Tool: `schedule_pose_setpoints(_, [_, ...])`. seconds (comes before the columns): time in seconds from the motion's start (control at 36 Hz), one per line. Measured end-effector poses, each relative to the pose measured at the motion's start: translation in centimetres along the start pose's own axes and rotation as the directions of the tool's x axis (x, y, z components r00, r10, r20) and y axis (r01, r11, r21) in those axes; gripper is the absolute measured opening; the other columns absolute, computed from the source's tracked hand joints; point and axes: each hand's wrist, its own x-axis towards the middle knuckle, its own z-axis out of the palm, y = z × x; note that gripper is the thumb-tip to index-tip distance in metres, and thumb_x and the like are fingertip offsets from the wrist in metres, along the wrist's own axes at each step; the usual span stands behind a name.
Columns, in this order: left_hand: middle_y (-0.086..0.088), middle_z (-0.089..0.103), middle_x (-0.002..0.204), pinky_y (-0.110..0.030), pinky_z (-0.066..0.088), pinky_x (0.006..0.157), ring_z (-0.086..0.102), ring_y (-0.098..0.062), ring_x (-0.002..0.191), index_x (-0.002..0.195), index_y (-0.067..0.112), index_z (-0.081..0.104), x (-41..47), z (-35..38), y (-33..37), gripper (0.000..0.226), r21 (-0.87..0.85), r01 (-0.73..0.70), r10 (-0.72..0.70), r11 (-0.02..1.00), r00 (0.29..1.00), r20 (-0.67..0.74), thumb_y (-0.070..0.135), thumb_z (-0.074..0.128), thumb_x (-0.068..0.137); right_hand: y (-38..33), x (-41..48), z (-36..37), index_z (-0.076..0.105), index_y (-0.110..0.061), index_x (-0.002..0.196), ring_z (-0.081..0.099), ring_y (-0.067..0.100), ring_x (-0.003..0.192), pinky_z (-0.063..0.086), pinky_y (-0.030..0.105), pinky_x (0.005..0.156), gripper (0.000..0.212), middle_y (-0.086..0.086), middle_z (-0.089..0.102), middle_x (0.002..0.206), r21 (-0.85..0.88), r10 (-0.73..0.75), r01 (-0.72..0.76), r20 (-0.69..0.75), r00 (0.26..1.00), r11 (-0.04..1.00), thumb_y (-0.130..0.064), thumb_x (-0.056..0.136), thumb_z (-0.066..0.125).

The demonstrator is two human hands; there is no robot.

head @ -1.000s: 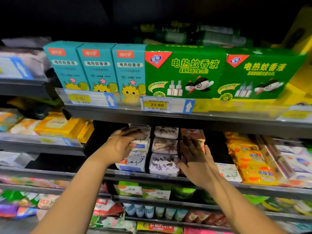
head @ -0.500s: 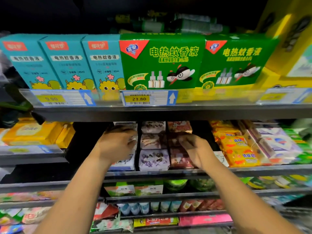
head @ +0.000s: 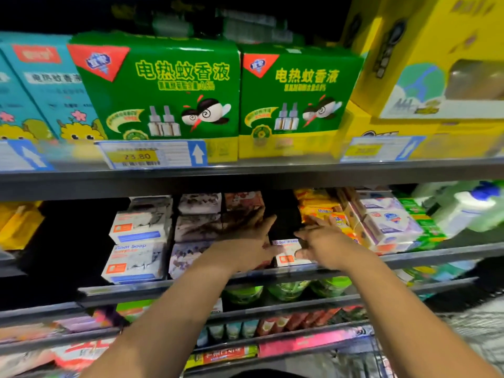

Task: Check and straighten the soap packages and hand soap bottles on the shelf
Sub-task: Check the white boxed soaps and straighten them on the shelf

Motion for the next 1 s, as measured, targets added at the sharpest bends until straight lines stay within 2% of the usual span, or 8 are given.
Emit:
schedule_pose_setpoints(0.08, [0.005, -0.025, 0.162, -0.043, -0.015, 0.120, -0.026, -0.019, 0.148, 0.158, 0.032, -0.003, 0.6, 1.3, 0.3, 0.075, 0.145, 0.056, -0.057, 0.988, 0.998, 0.000, 0.069, 0.023, 0.097, 0.6, -0.2, 0.0, 0.036, -0.021, 0.153, -0.009, 0.024, 0.154, -0.014, 0.052, 0.118, 0.060, 0.001, 0.028, 0.162, 0.027, -0.008, 0.007, 0.040, 0.999, 1.000, -0.049, 0.101, 0.048])
schedule_pose_setpoints(0.36, [0.005, -0.021, 0.163, -0.045, -0.013, 0.120, -0.024, -0.018, 0.149, 0.158, 0.033, 0.001, 0.5, 1.4, 0.4, 0.075, 0.171, 0.068, -0.058, 0.983, 0.996, -0.065, 0.069, 0.025, 0.096, 1.4, -0.3, -0.1, 0.045, -0.026, 0.113, 0.018, 0.018, 0.150, -0.018, 0.035, 0.115, 0.031, 0.005, 0.060, 0.125, 0.231, -0.070, 0.082, -0.057, 0.996, 0.969, -0.036, 0.092, 0.066])
schedule_pose_setpoints(0.47, [0.005, -0.020, 0.163, -0.043, -0.014, 0.120, -0.023, -0.017, 0.149, 0.158, 0.031, -0.004, 0.5, 1.3, 0.3, 0.078, 0.160, 0.065, -0.056, 0.985, 0.997, -0.062, 0.068, 0.027, 0.096, 1.2, -0.8, -0.7, 0.043, -0.024, 0.100, 0.047, 0.014, 0.098, -0.005, 0.039, 0.124, 0.022, -0.003, 0.057, 0.083, 0.259, -0.041, 0.060, -0.078, 0.996, 0.964, -0.018, 0.092, 0.064])
schedule_pose_setpoints(0.56, [0.005, -0.022, 0.163, -0.044, -0.014, 0.120, -0.024, -0.017, 0.148, 0.157, 0.030, -0.007, 0.5, 1.2, 0.2, 0.080, 0.141, 0.058, -0.051, 0.988, 0.997, -0.052, 0.069, 0.027, 0.096, 1.0, -1.1, -1.0, 0.051, -0.024, 0.110, 0.044, 0.020, 0.113, 0.026, 0.041, 0.117, 0.033, 0.002, 0.058, 0.105, 0.328, 0.007, 0.020, -0.083, 0.997, 0.945, -0.014, 0.085, 0.071])
schedule_pose_setpoints(0.64, [0.005, -0.024, 0.162, -0.044, -0.014, 0.120, -0.025, -0.018, 0.148, 0.157, 0.029, -0.008, 0.7, 1.5, 0.0, 0.083, 0.153, 0.044, -0.034, 0.987, 0.997, -0.064, 0.070, 0.027, 0.095, 0.4, -1.8, -0.9, 0.049, -0.021, 0.142, 0.031, 0.022, 0.137, 0.030, 0.025, 0.107, 0.057, 0.006, 0.044, 0.139, 0.292, 0.038, -0.024, -0.043, 0.998, 0.956, -0.014, 0.089, 0.068])
schedule_pose_setpoints(0.81, [0.008, -0.021, 0.163, -0.038, -0.020, 0.117, -0.026, -0.013, 0.148, 0.157, 0.032, -0.006, 0.7, 1.3, -0.9, 0.089, 0.105, -0.009, 0.014, 0.994, 0.999, -0.047, 0.076, 0.032, 0.089, -0.5, -4.1, 0.4, 0.055, -0.015, 0.135, 0.047, 0.009, 0.104, 0.029, 0.003, 0.081, 0.045, -0.006, 0.039, 0.114, 0.486, 0.138, 0.002, -0.253, 0.958, 0.874, -0.013, 0.092, 0.069])
schedule_pose_setpoints(0.89, [0.007, -0.024, 0.162, -0.043, -0.018, 0.118, -0.029, -0.016, 0.147, 0.156, 0.035, -0.008, 0.9, 1.4, -1.1, 0.095, 0.112, -0.019, 0.021, 0.994, 1.000, -0.023, 0.082, 0.034, 0.084, -1.2, -5.3, 1.0, 0.056, -0.016, 0.133, 0.046, 0.006, 0.099, 0.029, -0.003, 0.083, 0.040, -0.010, 0.039, 0.108, 0.606, 0.215, 0.041, -0.344, 0.914, 0.795, -0.014, 0.094, 0.067])
schedule_pose_setpoints(1.0, [0.008, -0.026, 0.161, -0.045, -0.016, 0.119, -0.029, -0.016, 0.147, 0.154, 0.040, -0.013, 0.8, 1.6, -0.9, 0.105, 0.125, -0.009, 0.015, 0.992, 0.999, -0.047, 0.084, 0.045, 0.077, -2.3, -6.6, 1.2, 0.059, -0.012, 0.127, 0.052, -0.010, 0.094, 0.038, -0.001, 0.073, 0.031, 0.008, 0.047, 0.112, 0.774, 0.330, 0.114, -0.393, 0.858, 0.623, -0.011, 0.096, 0.063])
